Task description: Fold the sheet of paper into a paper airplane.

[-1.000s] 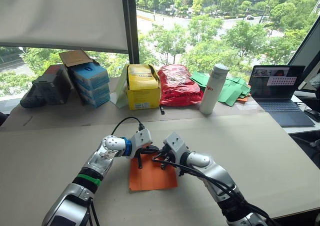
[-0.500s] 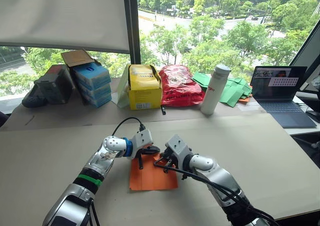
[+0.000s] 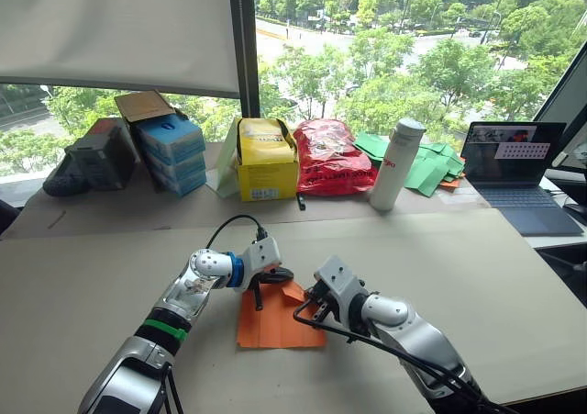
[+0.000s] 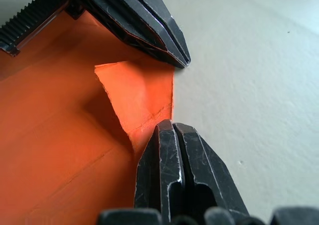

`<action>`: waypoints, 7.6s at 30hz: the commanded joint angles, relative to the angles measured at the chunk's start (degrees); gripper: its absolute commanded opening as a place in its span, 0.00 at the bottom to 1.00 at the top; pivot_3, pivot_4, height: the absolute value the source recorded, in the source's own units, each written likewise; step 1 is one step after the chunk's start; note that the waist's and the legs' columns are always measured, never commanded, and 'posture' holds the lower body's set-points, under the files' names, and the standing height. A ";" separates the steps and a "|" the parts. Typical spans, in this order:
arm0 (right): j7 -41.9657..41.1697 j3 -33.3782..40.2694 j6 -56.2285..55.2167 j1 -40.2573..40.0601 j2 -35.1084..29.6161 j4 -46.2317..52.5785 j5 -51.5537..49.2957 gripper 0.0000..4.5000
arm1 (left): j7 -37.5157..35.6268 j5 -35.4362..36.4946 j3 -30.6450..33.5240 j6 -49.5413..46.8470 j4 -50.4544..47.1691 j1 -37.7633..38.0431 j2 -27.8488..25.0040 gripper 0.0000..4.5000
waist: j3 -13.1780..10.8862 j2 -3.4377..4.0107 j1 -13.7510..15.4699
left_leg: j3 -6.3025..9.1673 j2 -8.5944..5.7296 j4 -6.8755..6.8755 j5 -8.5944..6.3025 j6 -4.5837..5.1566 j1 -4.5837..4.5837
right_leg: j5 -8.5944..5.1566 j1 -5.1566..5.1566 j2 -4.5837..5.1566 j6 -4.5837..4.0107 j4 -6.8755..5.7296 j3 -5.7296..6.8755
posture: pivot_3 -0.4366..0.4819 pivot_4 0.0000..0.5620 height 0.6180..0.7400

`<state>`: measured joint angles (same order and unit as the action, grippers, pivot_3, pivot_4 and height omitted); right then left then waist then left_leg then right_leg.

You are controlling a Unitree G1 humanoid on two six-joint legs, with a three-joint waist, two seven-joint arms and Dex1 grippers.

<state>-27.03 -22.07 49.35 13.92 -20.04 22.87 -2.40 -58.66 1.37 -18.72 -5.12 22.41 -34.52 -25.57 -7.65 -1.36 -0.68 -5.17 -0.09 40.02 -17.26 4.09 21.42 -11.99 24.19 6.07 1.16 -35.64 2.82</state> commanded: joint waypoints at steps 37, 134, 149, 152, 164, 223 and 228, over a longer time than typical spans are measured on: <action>-3.18 2.04 -4.10 6.20 2.77 -2.78 -8.28 0.01 | -0.24 -2.57 -0.09 -0.49 1.71 0.67 -0.84 0.00 | 0.03 -0.01 0.48 | 0.15 -0.06 0.07 -0.03 0.07 0.40 | 0.08 0.06 -0.13 0.11 0.34 0.29 | 0.48 0.27 1.00; -0.72 0.42 -5.43 7.11 7.15 -14.18 -4.77 0.00 | 17.29 20.03 13.05 -25.27 -36.54 22.91 -5.48 0.01 | -0.06 0.15 -0.09 | 0.26 -0.04 -0.33 0.05 -1.06 0.36 | 0.17 0.25 0.39 -0.03 0.52 -0.20 | 0.48 0.27 1.00; 0.15 5.12 -8.50 7.85 8.41 -13.10 -5.86 0.00 | 12.76 11.36 6.20 -15.14 -29.35 22.22 -5.26 0.01 | -0.08 0.18 0.05 | 0.25 -0.05 -0.29 0.31 -0.60 0.91 | 0.19 0.75 0.40 -0.03 0.49 -0.14 | 0.48 0.27 1.00; -1.15 4.95 -11.75 8.03 8.09 -12.60 -5.82 0.00 | 11.79 10.20 5.41 -14.00 -28.25 21.60 -5.16 0.01 | -0.11 0.22 0.12 | 0.25 -0.06 -0.27 0.31 -0.59 0.92 | 0.20 0.73 0.38 -0.03 0.50 -0.08 | 0.48 0.27 1.00; -1.03 2.01 -24.14 9.23 9.60 -17.28 -1.21 0.00 | 10.13 8.28 4.93 -12.71 -27.55 21.52 -5.19 0.01 | -0.12 0.22 0.03 | 0.18 -0.06 -0.23 0.32 -0.54 0.92 | 0.19 0.68 -0.03 0.01 0.48 0.27 | 0.48 0.27 1.00; -0.79 -2.18 -16.02 9.01 10.37 -23.39 5.25 0.00 | 8.44 9.88 7.37 -25.66 -23.25 20.32 -10.45 0.01 | -0.05 0.26 -0.33 | 0.21 0.01 -0.28 0.34 -0.62 0.08 | 0.15 -0.03 0.13 -0.01 0.46 0.16 | 0.48 0.27 1.00; -1.01 -2.23 -16.26 9.22 10.36 -23.70 5.18 0.00 | 8.09 10.76 9.13 -26.58 -26.09 23.87 -12.69 0.01 | -0.01 0.33 -0.50 | 0.21 0.02 -0.35 0.31 -0.67 -0.03 | 0.13 -0.03 0.18 -0.04 0.45 0.08 | 0.48 0.27 1.00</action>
<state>-27.52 -23.52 30.90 24.07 -9.22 0.85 2.05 -50.41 13.50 -8.44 -28.76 -5.44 -13.42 -36.81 -7.66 -1.03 -1.17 -4.96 -0.07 39.65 -16.96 3.41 21.37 -11.86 24.18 6.27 1.12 -35.19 2.87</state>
